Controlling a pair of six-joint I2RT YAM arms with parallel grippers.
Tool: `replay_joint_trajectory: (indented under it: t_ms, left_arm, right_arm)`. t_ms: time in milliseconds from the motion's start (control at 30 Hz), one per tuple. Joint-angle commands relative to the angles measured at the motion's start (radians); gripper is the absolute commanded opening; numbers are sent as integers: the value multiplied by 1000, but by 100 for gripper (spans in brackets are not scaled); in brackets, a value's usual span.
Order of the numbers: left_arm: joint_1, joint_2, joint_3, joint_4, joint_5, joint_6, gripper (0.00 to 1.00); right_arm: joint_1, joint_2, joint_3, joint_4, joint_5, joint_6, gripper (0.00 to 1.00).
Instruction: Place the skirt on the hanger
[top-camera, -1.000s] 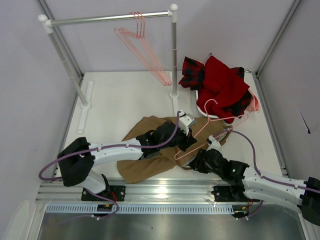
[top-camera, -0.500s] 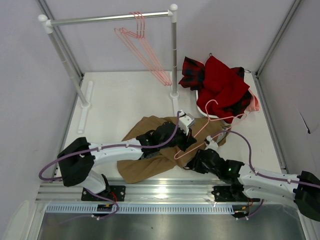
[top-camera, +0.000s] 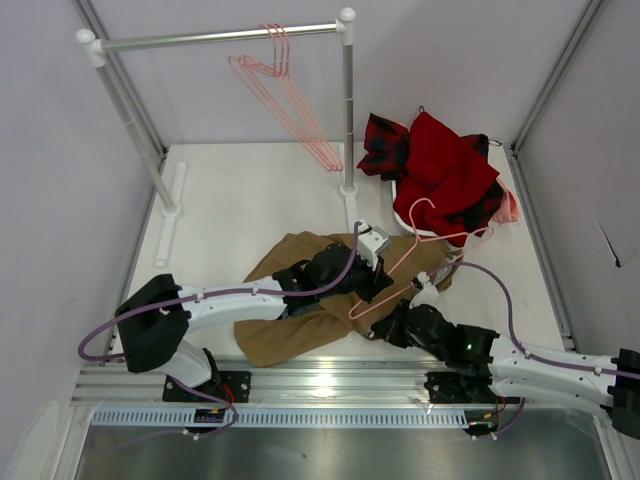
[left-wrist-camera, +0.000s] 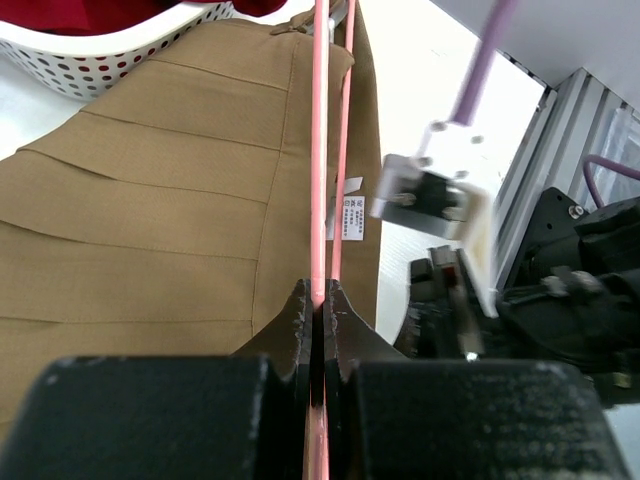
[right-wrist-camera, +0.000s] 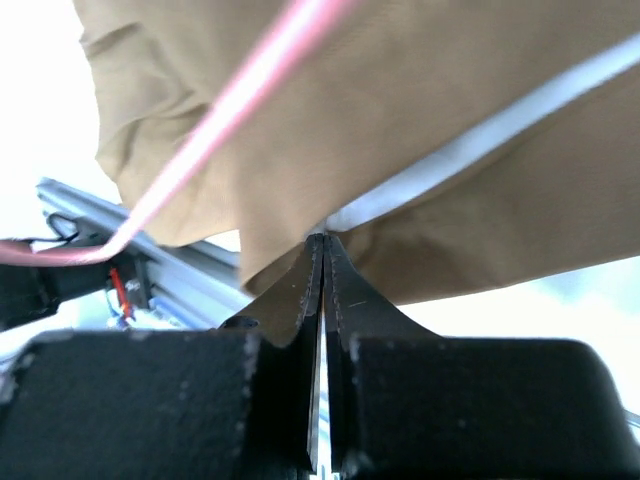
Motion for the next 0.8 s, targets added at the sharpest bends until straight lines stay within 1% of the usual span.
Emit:
replay_joint_trajectory:
  t_ms: [0,100,200,233,300,367,433,567,667,767]
  left_arm:
    - [8,9,50,41,-20,-42,0]
    - [8,21,56,42,-26,-81,0]
    - [8,29,57,44,-27,-92,0]
    - [6,29,57,44,-58,-92,0]
    - [8,27,63,42,-67,-99,0]
    - [8,32,71,33,-79,-119,0]
    - [6,40,82,25,-84,-127,0]
    - [6,58,92,36,-96,-144,0]
    - [6,67,92,47,-99,-151,0]
    - [6,75,92,53,-101,-165,0]
  right_arm:
    - [47,-61,33,15,122,-60,0]
    - [73,-92,36,38,155,-140,0]
    - [99,-103,45,31,185,-172,0]
    - [108,-103,46,23,186,-178,0]
    - [122,-104,54,22,184,-209,0]
    - [162,-107,63,31,192,-244,0]
    - [199,-111,72,55,195,-340,0]
    - [324,-124,111,58,270,-488,0]
    - [371,-132,138,51,288,-578,0]
    - [388,-138,149,58,293,-641,0]
